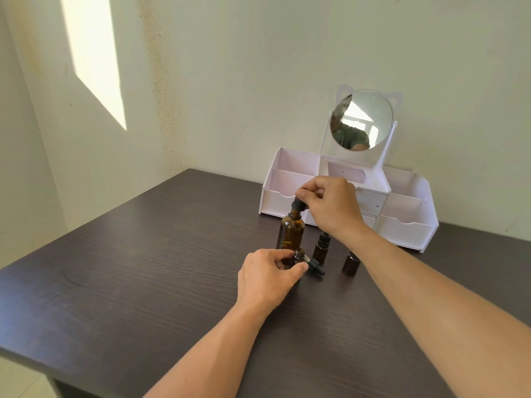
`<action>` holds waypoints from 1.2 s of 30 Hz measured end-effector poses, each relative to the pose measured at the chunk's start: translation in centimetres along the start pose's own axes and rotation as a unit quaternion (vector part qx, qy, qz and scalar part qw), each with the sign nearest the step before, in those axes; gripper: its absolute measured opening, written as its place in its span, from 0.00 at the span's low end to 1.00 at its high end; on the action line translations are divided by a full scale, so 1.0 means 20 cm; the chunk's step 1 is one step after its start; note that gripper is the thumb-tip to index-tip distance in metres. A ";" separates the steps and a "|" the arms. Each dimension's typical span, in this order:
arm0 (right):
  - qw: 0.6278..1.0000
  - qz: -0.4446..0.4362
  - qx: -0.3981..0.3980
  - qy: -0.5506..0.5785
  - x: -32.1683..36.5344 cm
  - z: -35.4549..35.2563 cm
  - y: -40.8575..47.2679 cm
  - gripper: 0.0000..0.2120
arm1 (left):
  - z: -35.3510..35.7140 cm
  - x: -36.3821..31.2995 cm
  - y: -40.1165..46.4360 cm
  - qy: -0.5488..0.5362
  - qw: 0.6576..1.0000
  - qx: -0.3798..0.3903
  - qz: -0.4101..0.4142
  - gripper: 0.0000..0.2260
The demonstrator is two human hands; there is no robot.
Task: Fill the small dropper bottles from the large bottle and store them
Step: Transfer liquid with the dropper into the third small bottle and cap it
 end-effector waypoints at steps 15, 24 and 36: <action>0.992 -0.081 -0.074 0.055 0.21 -0.27 0.11 0.03 | -0.01 -0.01 -0.01 0.002 1.000 -0.009 -0.005 0.18; 0.996 -0.076 -0.025 0.040 0.17 -0.30 0.01 0.01 | -0.01 -0.01 -0.01 -0.001 1.000 -0.004 0.000 0.17; 0.998 -0.055 0.000 0.034 0.06 -0.20 -0.12 0.03 | -0.01 -0.01 -0.01 0.005 1.000 -0.007 -0.004 0.18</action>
Point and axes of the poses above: each hand's wrist, its own y-axis towards the middle knuckle, its own z-axis out of the palm, x = y × z, the point moved 2 cm from there along y, towards the middle knuckle, and after that the axes turned 1 degree about -z, right-handed, at the moved point
